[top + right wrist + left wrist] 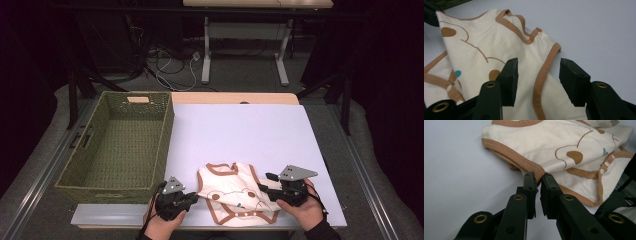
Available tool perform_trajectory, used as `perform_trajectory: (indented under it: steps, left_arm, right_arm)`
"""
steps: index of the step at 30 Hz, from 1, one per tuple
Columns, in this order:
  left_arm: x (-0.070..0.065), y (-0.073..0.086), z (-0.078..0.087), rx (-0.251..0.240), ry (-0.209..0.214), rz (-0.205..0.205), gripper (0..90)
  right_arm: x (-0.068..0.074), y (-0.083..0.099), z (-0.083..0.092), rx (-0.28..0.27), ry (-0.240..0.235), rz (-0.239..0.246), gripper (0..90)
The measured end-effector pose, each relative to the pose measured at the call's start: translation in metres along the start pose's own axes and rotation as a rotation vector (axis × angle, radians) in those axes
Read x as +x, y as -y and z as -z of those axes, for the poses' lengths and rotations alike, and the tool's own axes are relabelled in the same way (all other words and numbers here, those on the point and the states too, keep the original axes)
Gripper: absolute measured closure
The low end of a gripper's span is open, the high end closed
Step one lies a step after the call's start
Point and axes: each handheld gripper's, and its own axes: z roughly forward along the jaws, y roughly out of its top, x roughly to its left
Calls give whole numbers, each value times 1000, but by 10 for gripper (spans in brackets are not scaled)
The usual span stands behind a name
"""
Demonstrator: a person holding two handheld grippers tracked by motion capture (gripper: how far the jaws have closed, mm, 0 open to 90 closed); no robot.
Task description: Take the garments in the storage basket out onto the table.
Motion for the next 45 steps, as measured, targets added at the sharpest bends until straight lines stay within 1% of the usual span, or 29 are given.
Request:
perform_trajectory:
  steps: [1, 2, 3, 4, 6, 7, 10, 12, 13, 14, 16, 20, 21, 22, 23, 25, 26, 28, 30, 31, 32, 35, 36, 38, 39, 40, 42, 43, 45]
  left_arm:
    - [1, 0, 0, -5, 1, -3, 812]
    - [1, 0, 0, -12, 1, -2, 795]
    - [2, 0, 0, -15, 1, 7, 779]
    - [2, 0, 1, -16, -1, 5, 767]
    - [2, 0, 1, -28, 6, 18, 730]
    - [3, 0, 1, -34, 4, 17, 710]
    - [4, 0, 1, -47, 6, 18, 678]
    - [5, 0, 1, -51, 3, 18, 651]
    - [5, 0, 1, -58, 7, 26, 634]
    - [6, 1, 0, -68, 11, 29, 614]
    - [7, 1, -1, -79, 0, 23, 549]
    - [6, 1, -2, -111, -6, 22, 456]
    - [6, 1, -1, -116, -15, 18, 439]
    - [5, 0, -1, -130, -14, 14, 429]
    - [4, 0, 0, -139, -8, 25, 426]
    - [2, -1, 2, -159, -9, 20, 419]
    - [2, -2, 3, -156, -17, 13, 415]
    - [2, -2, 3, -157, -18, -1, 408]
    - [3, -3, 3, -156, -23, -12, 399]
    - [3, -2, 3, -162, -24, 1, 398]
    - [3, -3, 3, -158, -13, 5, 398]
    - [4, -3, 3, -172, -5, 18, 399]
    - [5, -3, 3, -161, 1, 10, 399]
    - [5, -3, 2, -156, -10, 15, 399]
    - [6, -3, 1, -156, -13, 8, 398]
    - [7, -3, 1, -144, -14, 8, 396]
    - [8, -2, 0, -145, -21, 29, 346]
    - [9, -1, -1, -147, -14, 43, 336]
    - [10, -1, -2, -150, -17, 48, 290]
  right_arm:
    - [0, -1, -1, -6, 2, -16, 486]
    - [-2, -3, -2, -7, -4, -11, 486]
    - [-4, -5, -3, -10, 3, -10, 482]
    - [-4, -7, -5, -10, -4, -18, 478]
    - [-6, -11, -8, -14, -2, -22, 478]
    - [-7, -13, -10, -17, -2, -10, 478]
    - [-7, -18, -14, -21, -2, -19, 469]
    - [-8, -22, -17, -23, -2, -5, 461]
    - [-9, -23, -19, -30, -3, -8, 455]
    - [-10, -25, -21, -37, -3, -8, 449]
    - [-11, -28, -25, -36, -5, -13, 443]
    - [-12, -33, -29, -51, 22, 0, 427]
    - [-13, -35, -29, -48, 30, 0, 421]
    - [-13, -36, -30, -55, 31, 1, 418]
    - [-15, -38, -30, -51, 32, 5, 416]
    - [-16, -41, -32, -47, 33, -13, 381]
    - [-17, -42, -34, -46, 33, -32, 368]
    - [-18, -45, -37, -47, 32, -31, 349]
    - [-19, -49, -40, -35, 38, -30, 318]
    - [-19, -50, -42, -35, 35, -27, 310]
    - [-19, -51, -44, -28, 36, -32, 306]
    - [-20, -55, -49, -22, 33, -28, 288]
    - [-21, -57, -51, -18, 33, -19, 282]
    - [-22, -60, -55, -10, 36, -21, 281]
    - [-22, -61, -57, -4, 40, -19, 281]
    - [-22, -62, -59, -3, 40, -13, 281]
    - [-23, -64, -63, 1, 45, 1, 281]
    - [-23, -65, -65, 3, 41, -6, 281]
    - [-23, -66, -70, 13, 35, -8, 281]
